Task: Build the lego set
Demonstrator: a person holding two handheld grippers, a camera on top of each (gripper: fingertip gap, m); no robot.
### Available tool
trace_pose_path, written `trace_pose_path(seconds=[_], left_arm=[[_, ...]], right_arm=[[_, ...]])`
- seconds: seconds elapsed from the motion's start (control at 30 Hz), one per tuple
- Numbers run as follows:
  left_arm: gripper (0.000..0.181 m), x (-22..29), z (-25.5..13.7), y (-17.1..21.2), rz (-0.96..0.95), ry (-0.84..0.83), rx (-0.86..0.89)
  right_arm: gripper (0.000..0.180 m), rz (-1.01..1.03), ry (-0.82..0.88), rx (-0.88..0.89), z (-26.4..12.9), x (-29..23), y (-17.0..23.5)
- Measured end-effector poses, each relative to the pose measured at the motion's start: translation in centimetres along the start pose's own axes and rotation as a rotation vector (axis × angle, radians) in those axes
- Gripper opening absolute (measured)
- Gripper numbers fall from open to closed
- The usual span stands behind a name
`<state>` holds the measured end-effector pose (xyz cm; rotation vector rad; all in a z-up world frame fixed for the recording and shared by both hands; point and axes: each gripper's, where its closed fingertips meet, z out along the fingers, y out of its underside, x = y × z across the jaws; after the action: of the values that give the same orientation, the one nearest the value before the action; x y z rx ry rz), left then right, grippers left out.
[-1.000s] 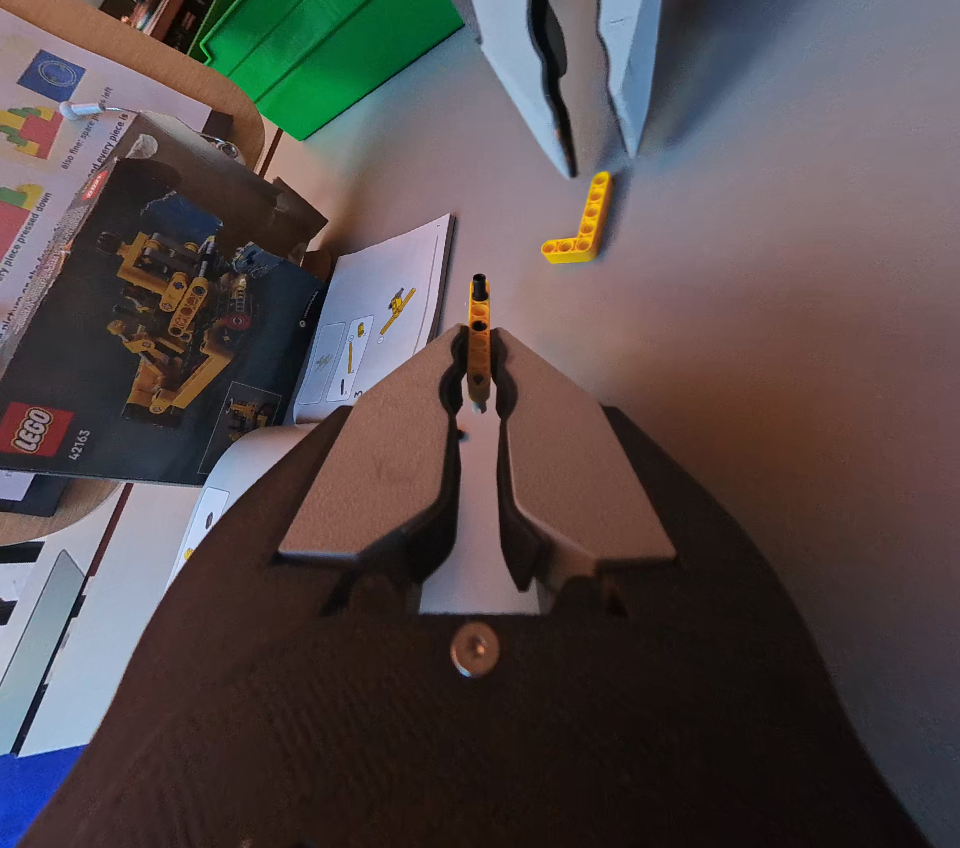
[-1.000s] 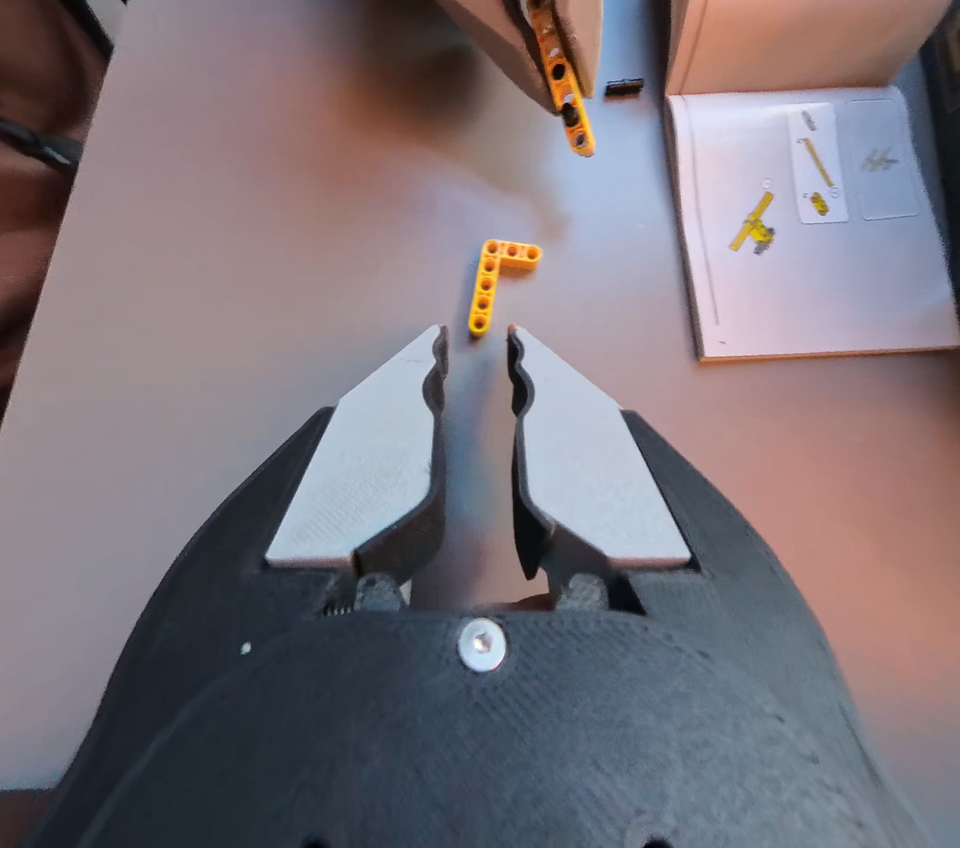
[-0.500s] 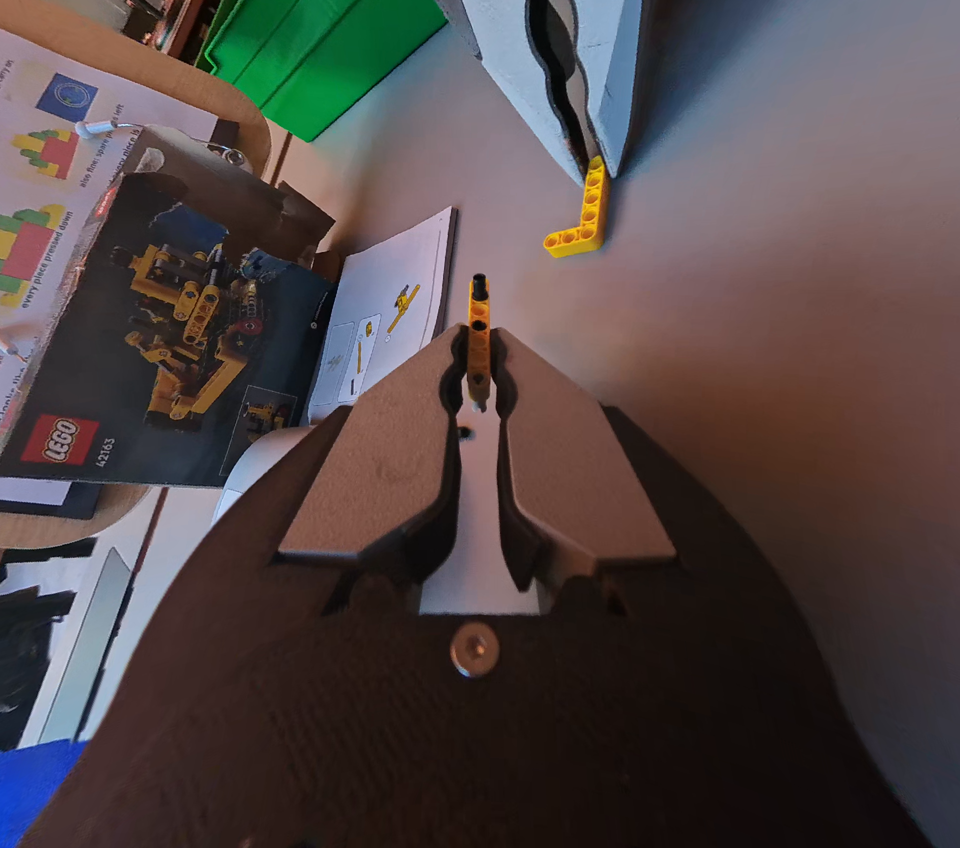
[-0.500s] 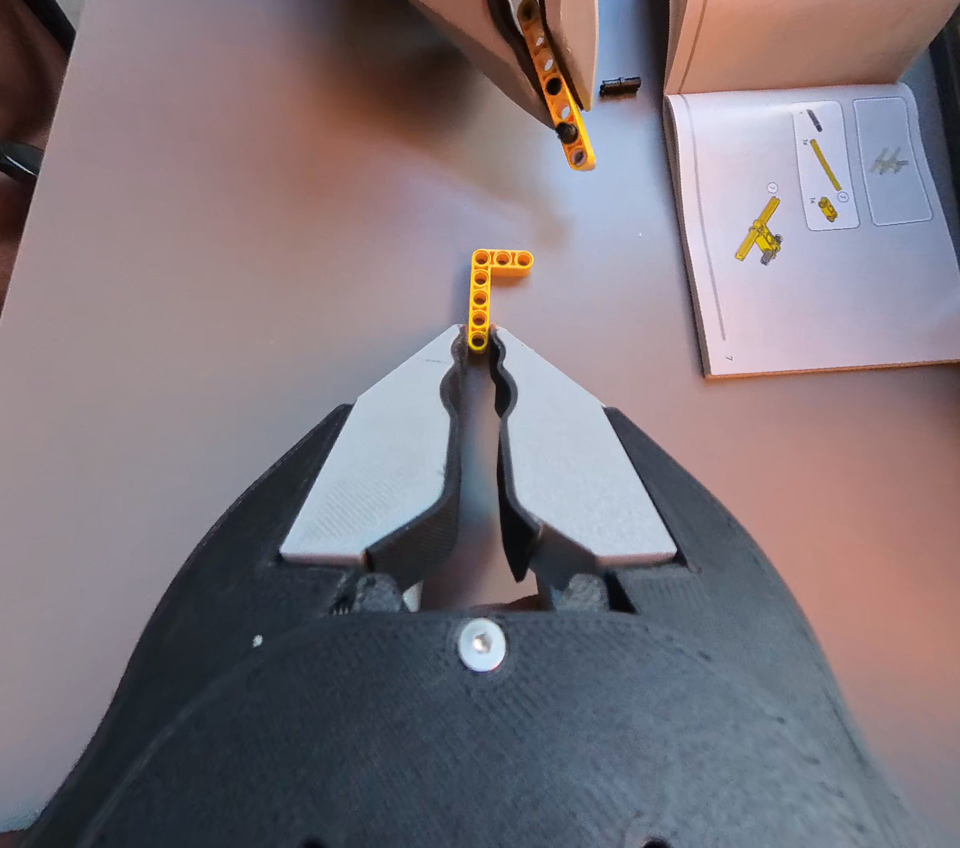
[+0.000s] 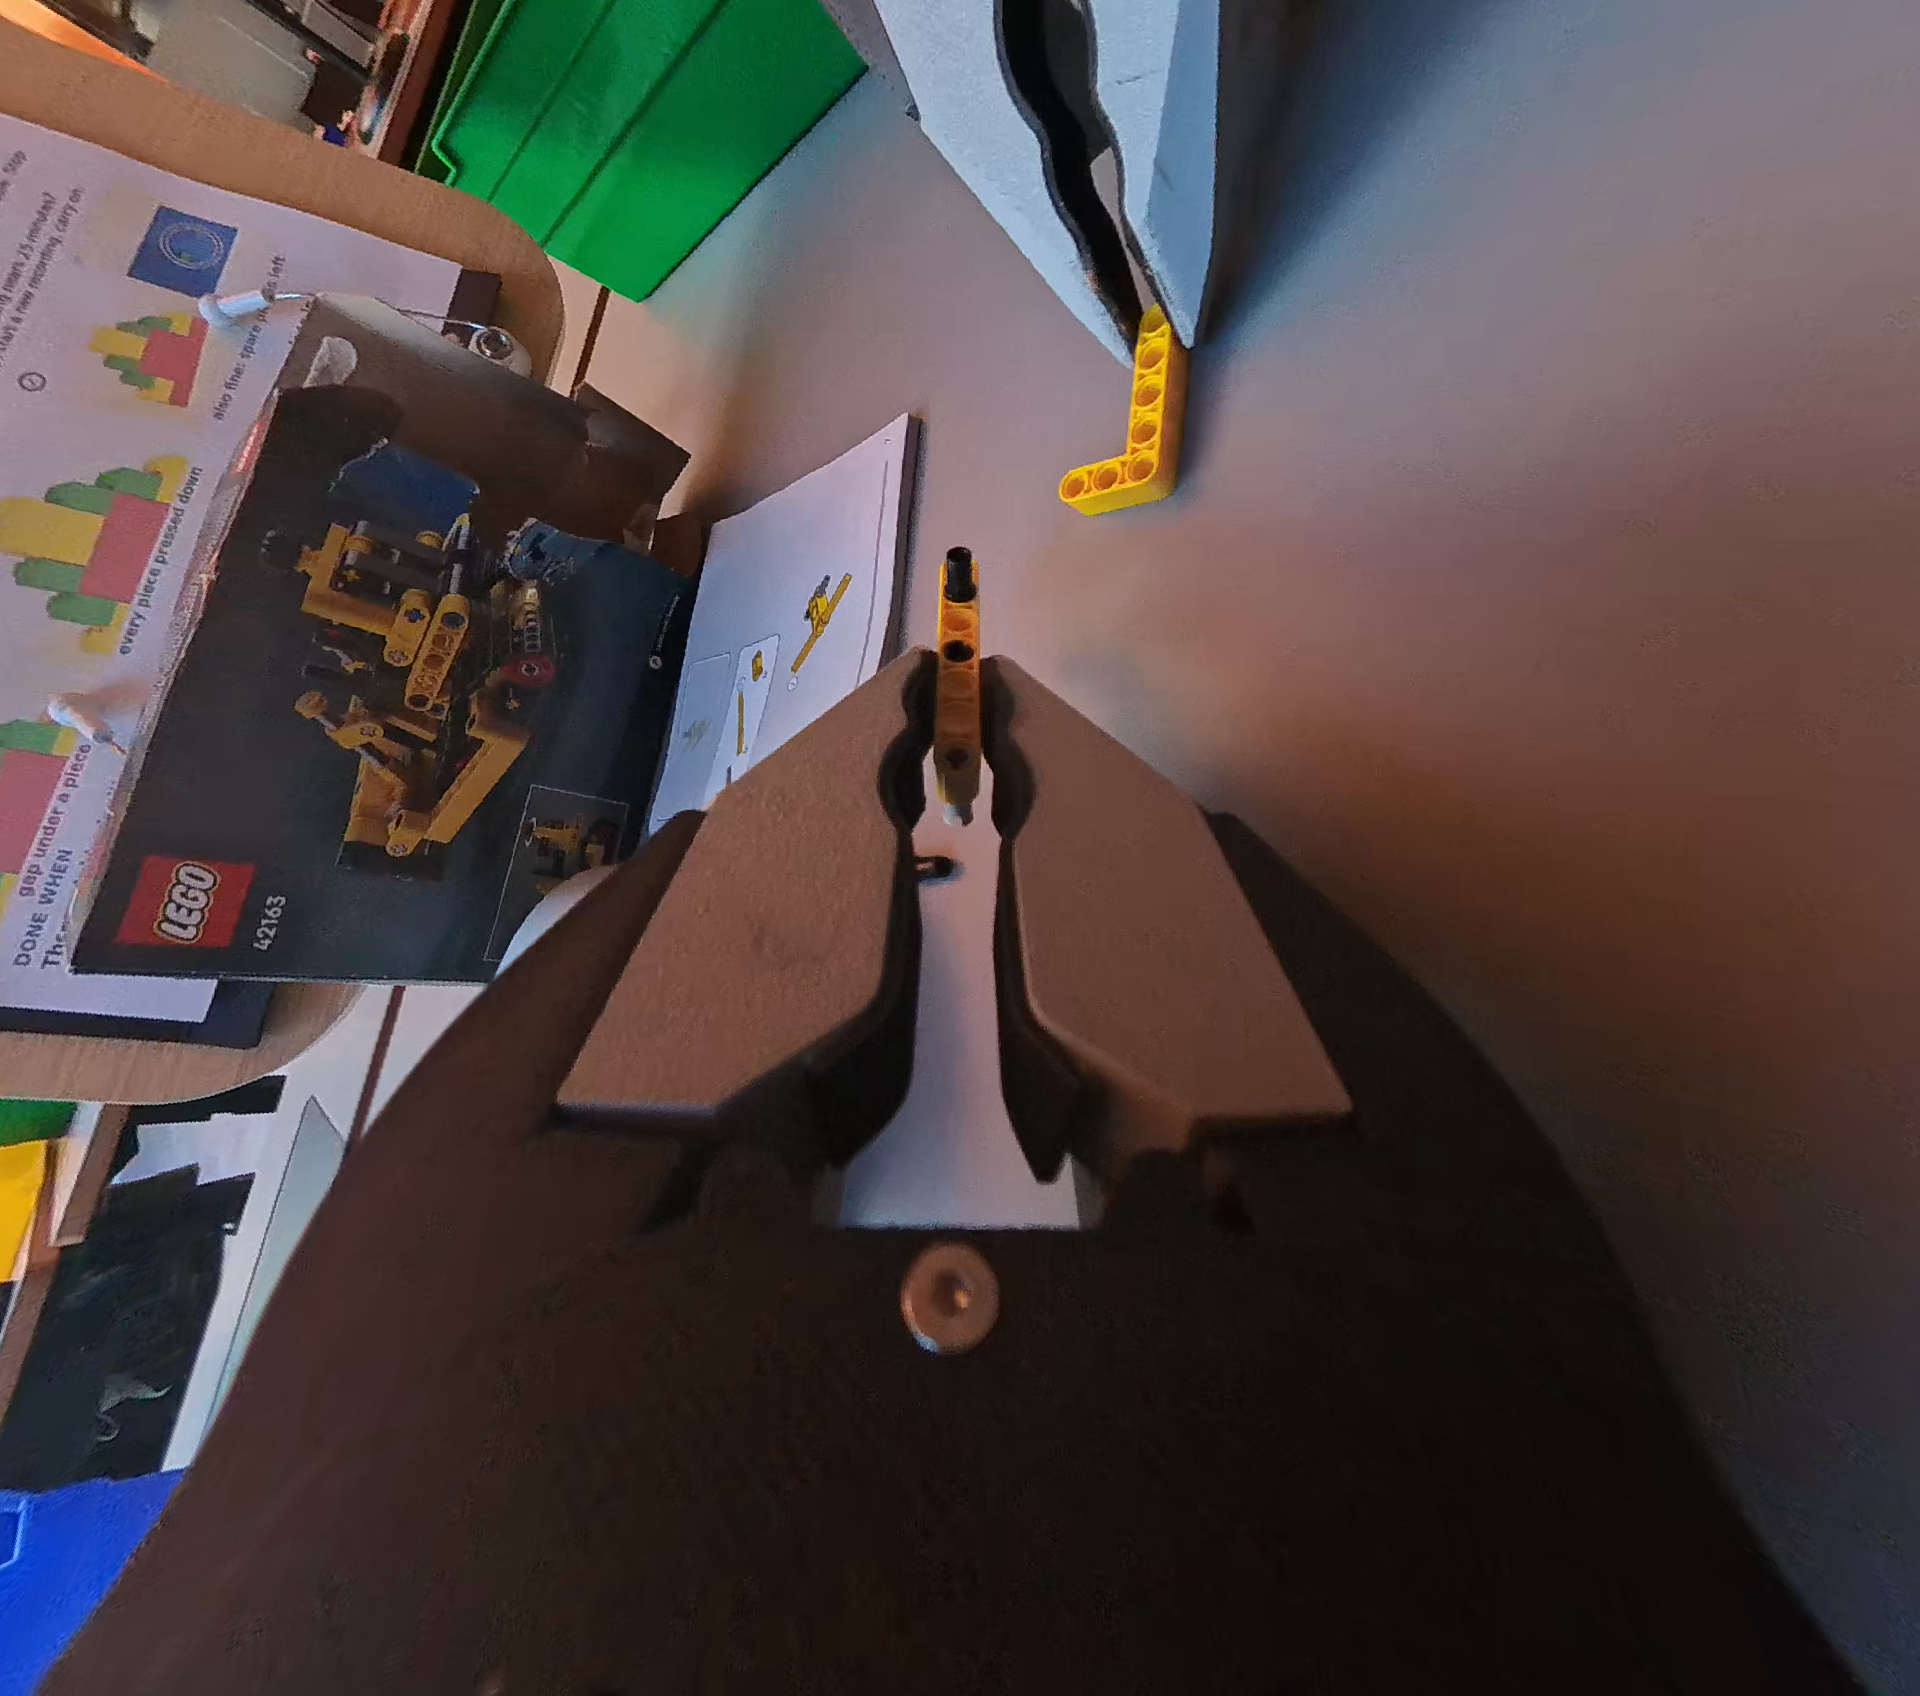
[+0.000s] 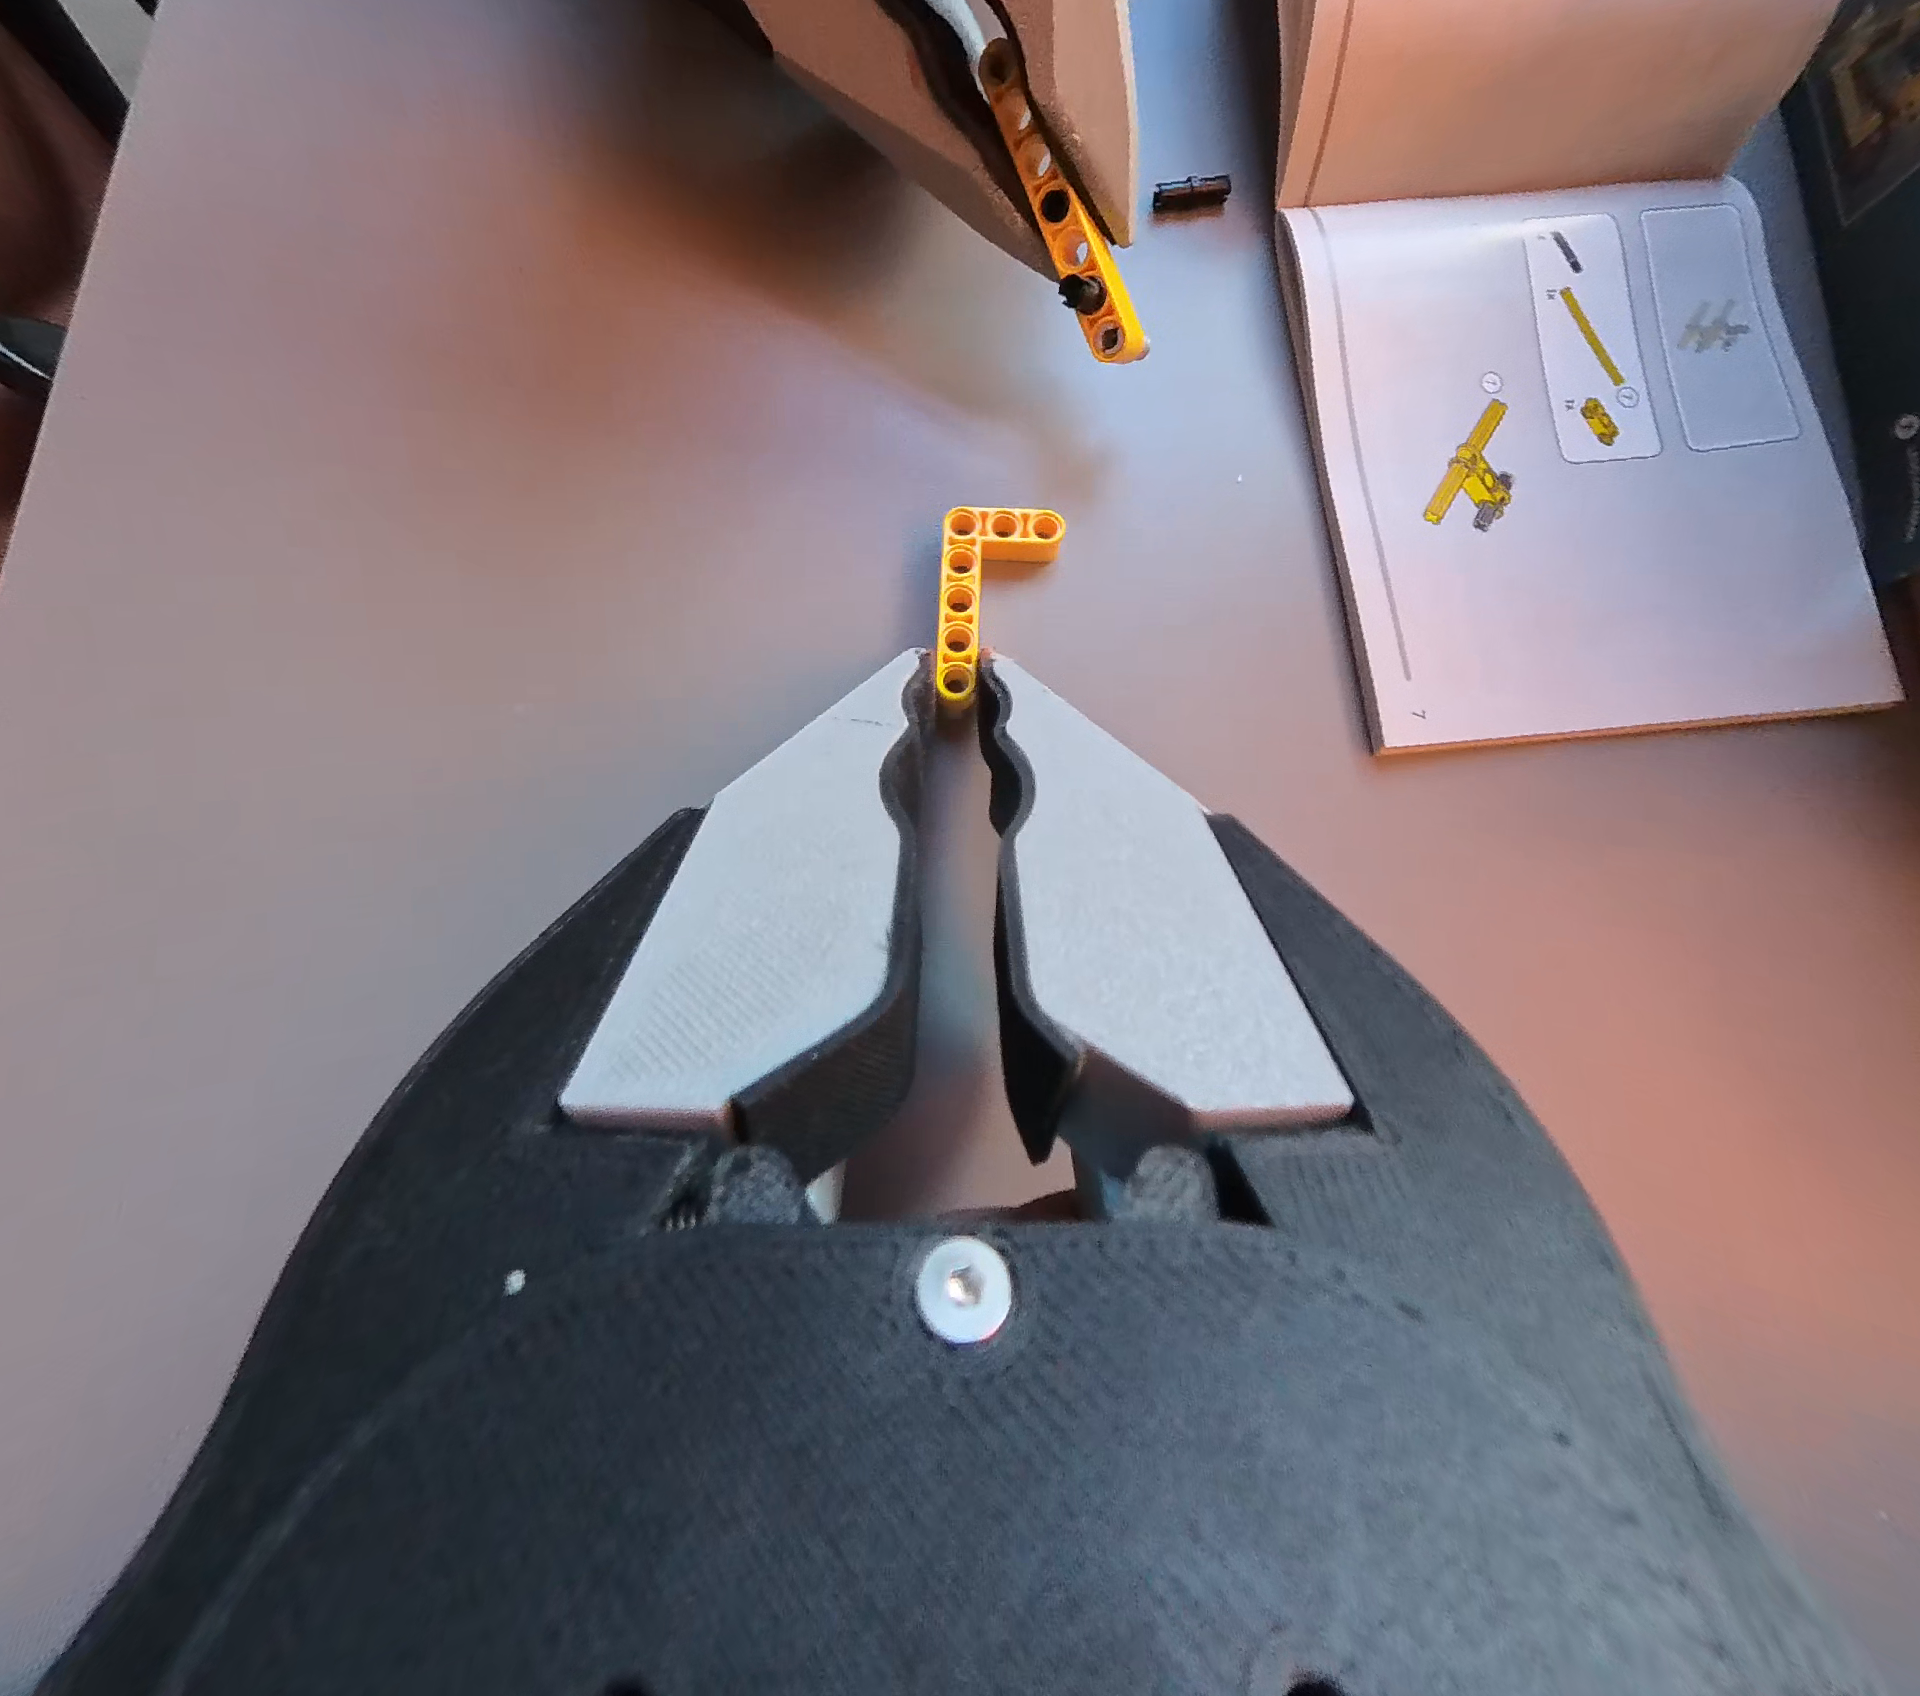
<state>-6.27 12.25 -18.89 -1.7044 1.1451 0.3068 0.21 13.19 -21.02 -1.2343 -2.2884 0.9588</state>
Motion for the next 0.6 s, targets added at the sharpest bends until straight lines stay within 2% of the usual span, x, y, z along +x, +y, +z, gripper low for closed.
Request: trace_pose_path(seconds=[0.6], left_arm=[[0.005,-0.3,0.0,0.2,0.078,-0.046,-0.016]], right_arm=[[0.004,0.012,0.070,0.012,-0.2,1.3,-0.1]])
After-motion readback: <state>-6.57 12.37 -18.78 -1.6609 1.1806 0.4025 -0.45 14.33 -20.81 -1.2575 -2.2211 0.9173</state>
